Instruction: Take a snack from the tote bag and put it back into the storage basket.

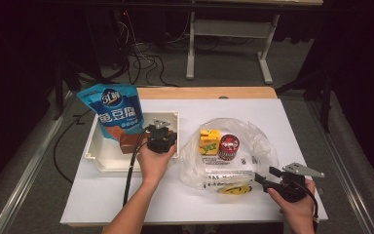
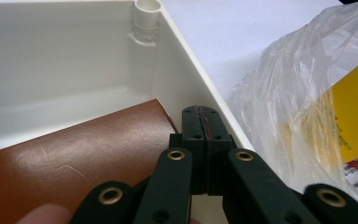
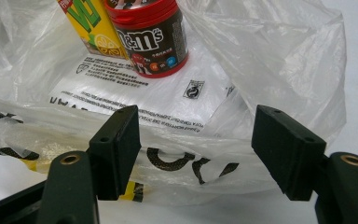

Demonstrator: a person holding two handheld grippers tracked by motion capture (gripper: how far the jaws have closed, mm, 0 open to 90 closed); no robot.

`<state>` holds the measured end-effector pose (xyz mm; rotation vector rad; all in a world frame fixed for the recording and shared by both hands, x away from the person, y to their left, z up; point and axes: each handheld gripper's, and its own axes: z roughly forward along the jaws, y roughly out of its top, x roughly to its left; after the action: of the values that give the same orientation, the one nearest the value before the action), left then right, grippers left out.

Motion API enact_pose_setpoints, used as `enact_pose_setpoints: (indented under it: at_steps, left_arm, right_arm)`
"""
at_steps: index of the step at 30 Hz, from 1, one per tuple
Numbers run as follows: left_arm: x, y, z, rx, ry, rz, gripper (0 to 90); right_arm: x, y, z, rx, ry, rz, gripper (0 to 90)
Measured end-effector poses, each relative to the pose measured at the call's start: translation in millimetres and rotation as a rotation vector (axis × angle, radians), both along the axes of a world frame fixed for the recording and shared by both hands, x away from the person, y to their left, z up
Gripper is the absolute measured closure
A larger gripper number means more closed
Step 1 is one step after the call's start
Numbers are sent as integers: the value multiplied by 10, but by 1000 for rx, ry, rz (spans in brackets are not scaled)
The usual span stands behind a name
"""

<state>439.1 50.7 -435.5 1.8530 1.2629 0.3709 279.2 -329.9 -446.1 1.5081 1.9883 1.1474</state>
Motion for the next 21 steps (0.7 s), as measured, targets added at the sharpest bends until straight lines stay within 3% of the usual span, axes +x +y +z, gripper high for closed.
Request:
enact_pose_setpoints:
  at_steps: [3, 6, 10, 15, 21]
  left_arm:
    - [-4, -3, 8, 13, 2, 4, 898]
    - [-24, -16, 18, 56, -9, 21, 900]
    - [-60, 25, 18, 63, -12, 35, 900]
    - [-124, 152, 9, 75, -23, 48, 900]
    - [-173, 394, -5, 60, -24, 80, 900]
  right_arm:
    - [3, 13, -5, -2, 5, -1, 328]
    - [5, 19, -8, -11, 4, 2, 328]
    - [1, 11, -6, -11, 3, -1, 328]
    - [6, 7, -10, -8, 3, -1, 329]
    - [5, 20, -8, -10, 5, 1, 329]
